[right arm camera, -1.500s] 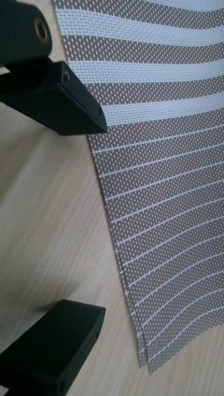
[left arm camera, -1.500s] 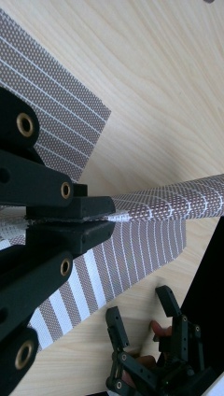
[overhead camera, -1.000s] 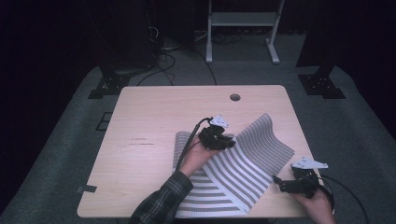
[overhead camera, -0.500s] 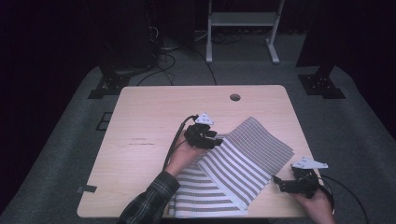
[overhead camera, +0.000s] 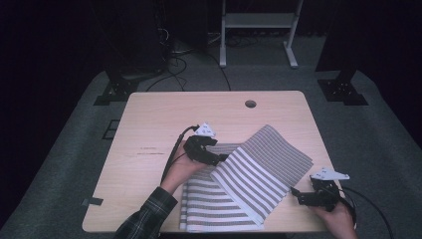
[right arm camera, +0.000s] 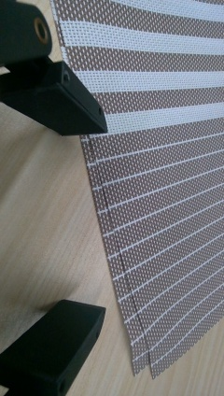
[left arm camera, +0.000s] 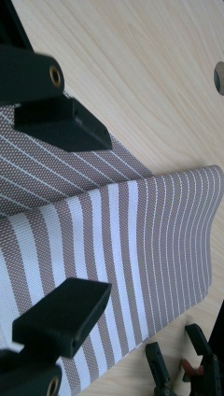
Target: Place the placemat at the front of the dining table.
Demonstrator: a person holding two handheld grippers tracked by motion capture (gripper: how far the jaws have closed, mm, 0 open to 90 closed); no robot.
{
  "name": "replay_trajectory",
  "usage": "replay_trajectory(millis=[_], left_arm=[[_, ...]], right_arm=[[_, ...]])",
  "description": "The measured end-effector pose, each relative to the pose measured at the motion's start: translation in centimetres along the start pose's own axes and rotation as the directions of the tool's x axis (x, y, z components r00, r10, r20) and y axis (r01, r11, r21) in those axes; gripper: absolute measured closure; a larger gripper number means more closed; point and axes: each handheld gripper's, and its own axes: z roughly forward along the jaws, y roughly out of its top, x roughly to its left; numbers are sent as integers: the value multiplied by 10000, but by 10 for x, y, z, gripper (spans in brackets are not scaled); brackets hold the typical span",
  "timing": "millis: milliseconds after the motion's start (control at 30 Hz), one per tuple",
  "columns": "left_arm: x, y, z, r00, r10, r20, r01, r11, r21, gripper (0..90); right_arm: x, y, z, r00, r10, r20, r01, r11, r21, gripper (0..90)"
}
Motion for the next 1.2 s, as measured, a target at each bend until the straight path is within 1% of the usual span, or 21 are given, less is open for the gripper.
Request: replay_trajectory(millis=[67,133,200,267,300,333,367,400,467,533,667,700,800,833,900,967,1067,1100,1133,1167,1200], left_arm=[[-1,-2,-3,10000,14,-12,-14,10000,-31,194],[-2,-3,-7,10000,73,12,-73,10000,-66,172],[-4,-5,-10,10000,79,-23,-79,9999,-97,107],[-5,-7,-17,9998,209,-13,-209,9998,13,91],[-5,-7,-17,9998,209,-13,-209,9998,13,82],[-6,-9,-21,9997,239,-84,-238,9997,61,44],[-6,-9,-21,9997,239,-84,-238,9997,61,20],[-7,-12,-25,9995,286,-145,-286,9996,35,17],[-8,-16,-32,9997,201,-160,-205,9995,-224,1],[-8,-21,-38,9997,131,-204,-139,9992,-369,0],[-8,-32,-47,9993,134,-359,-147,9993,-358,0],[-8,-32,-47,9993,134,-359,-147,9993,-358,0],[-7,-46,-59,9990,-8,-449,-11,9991,-425,0],[-6,-49,-62,9990,-125,-423,104,9987,-500,0],[-5,-56,-67,9988,-125,-475,102,9988,-482,0],[-4,-63,-73,9980,-143,-617,114,9988,-477,0],[-1,-74,-80,9968,-189,-776,154,9988,-456,0],[-1,-74,-80,9968,-189,-776,154,9988,-456,0],[0,-82,-84,9958,-327,-853,286,9984,-496,0],[1,-87,-86,9949,-378,-938,335,9984,-465,0],[1,-87,-86,9949,-378,-938,335,9984,-465,0]], right_arm=[[0,0,0,10000,-2,1,2,10000,-1,94],[0,0,0,10000,11,-1,-11,10000,-5,94],[0,0,0,10000,10,0,-10,10000,-6,94],[0,0,0,10000,-2,-2,2,10000,0,94],[0,0,0,10000,-2,-4,2,10000,-1,94],[0,0,0,10000,6,-4,-6,10000,-4,94],[0,0,0,10000,5,-5,-5,10000,-2,94],[0,0,0,10000,1,-5,-1,10000,-2,94],[0,0,0,10000,-1,-7,1,10000,-1,93],[0,0,0,10000,-2,-6,2,10000,0,94],[0,0,0,10000,-2,-5,2,10000,0,94],[0,0,0,10000,-1,-5,1,10000,0,93],[0,0,0,10000,-1,-4,1,10000,2,94],[0,0,0,10000,-3,-3,3,10000,1,94],[0,0,0,10000,-1,-4,1,10000,3,94],[0,0,0,10000,-2,-4,2,10000,1,94],[0,0,0,10000,1,-4,-1,10000,2,94],[0,0,0,10000,1,-4,-1,10000,2,94],[0,0,0,10000,6,-4,-6,10000,6,93],[0,0,0,10000,3,-4,-3,10000,3,94],[0,0,0,10000,3,-4,-3,10000,3,94]])
